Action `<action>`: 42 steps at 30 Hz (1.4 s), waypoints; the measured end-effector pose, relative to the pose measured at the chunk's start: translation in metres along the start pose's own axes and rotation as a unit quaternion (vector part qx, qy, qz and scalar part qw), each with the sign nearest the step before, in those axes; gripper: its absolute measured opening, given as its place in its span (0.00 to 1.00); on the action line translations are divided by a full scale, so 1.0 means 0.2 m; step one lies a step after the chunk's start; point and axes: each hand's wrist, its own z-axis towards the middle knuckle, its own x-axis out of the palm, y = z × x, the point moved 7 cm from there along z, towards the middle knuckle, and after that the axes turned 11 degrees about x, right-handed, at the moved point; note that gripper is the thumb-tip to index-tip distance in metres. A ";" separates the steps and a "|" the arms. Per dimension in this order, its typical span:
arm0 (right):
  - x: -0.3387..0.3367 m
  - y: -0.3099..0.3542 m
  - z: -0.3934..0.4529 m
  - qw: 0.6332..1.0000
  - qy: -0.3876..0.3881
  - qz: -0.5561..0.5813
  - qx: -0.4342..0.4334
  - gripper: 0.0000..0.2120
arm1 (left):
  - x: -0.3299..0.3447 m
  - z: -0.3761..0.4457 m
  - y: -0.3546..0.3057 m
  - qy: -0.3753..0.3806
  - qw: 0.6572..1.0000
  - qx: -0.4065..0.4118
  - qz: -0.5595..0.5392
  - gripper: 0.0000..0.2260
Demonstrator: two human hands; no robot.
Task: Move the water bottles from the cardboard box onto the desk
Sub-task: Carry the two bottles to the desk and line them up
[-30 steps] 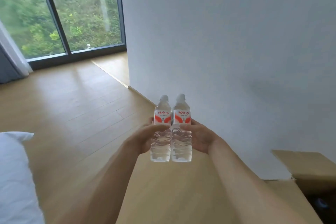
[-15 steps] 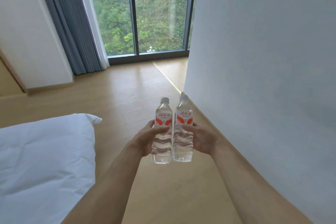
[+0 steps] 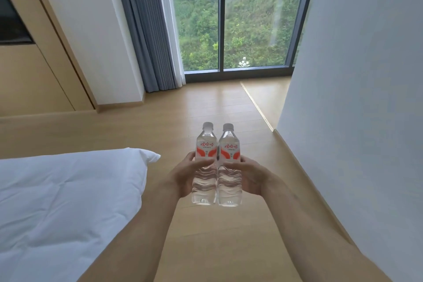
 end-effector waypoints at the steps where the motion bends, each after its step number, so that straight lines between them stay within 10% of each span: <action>1: -0.04 0.05 0.03 1.000 0.005 -0.007 0.002 0.25 | 0.02 0.06 -0.02 -0.006 1.000 0.004 0.002 0.28; 20: -0.55 0.66 0.79 0.997 -0.040 -0.040 0.043 0.15 | -0.13 1.01 -0.22 -0.073 0.996 0.003 -0.055 0.26; 32: -0.67 1.15 1.76 0.993 -0.073 -0.071 0.056 0.21 | -0.71 1.89 -0.55 -0.078 0.995 0.008 -0.056 0.36; 38: -0.67 1.35 2.16 0.994 -0.074 -0.054 0.064 0.13 | -1.02 2.24 -0.77 -0.069 0.995 0.012 -0.076 0.14; 42: -0.70 1.48 2.39 0.994 -0.071 -0.052 0.065 0.18 | -1.19 2.44 -0.85 -0.104 0.991 -0.011 -0.088 0.26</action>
